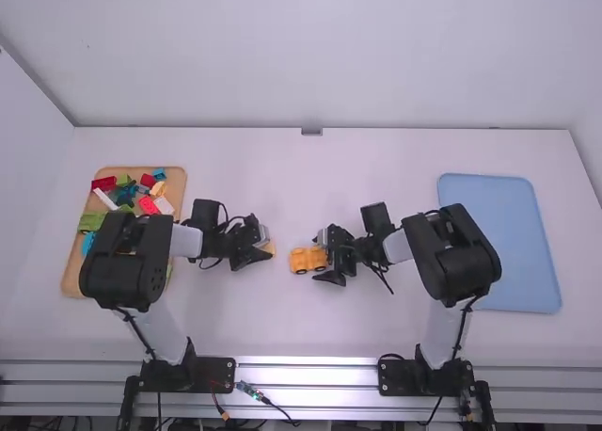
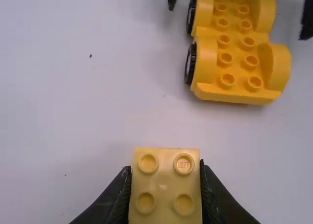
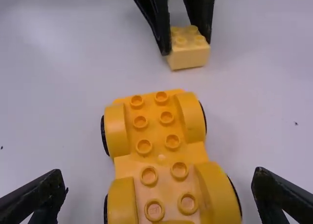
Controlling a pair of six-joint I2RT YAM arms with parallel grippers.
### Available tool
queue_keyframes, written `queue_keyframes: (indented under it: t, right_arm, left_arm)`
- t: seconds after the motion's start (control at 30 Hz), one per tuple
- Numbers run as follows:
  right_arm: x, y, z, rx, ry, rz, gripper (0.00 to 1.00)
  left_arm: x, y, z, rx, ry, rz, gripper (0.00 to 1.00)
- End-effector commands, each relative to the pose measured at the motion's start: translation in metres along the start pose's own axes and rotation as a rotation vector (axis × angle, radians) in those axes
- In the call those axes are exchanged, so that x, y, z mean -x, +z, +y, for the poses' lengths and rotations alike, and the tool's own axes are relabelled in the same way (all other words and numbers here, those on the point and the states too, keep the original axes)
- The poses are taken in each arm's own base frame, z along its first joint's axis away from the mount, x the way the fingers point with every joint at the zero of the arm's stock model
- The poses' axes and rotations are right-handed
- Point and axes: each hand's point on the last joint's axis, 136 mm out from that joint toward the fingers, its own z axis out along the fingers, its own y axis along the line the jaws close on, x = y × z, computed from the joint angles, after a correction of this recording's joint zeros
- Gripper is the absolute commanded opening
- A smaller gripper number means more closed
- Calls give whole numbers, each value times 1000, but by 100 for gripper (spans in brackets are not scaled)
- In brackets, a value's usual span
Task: Assemble lego blocks to make yellow taxi
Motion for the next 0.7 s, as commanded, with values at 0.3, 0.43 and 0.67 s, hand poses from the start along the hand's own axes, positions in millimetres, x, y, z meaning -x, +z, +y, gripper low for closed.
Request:
queue_keyframes:
  t: [0.3,0.43,0.67]
  right_arm:
    - [-4,16,-5,20,-9,-59,94]
    - [-6,17,-5,19,6,-62,93]
    - [-7,17,-5,19,13,-59,50]
  left_arm:
    - [53,-2,-31,-6,94,50,2]
    - [68,3,-41,-27,142,22,2]
    - [78,19,-45,-56,148,-32,2]
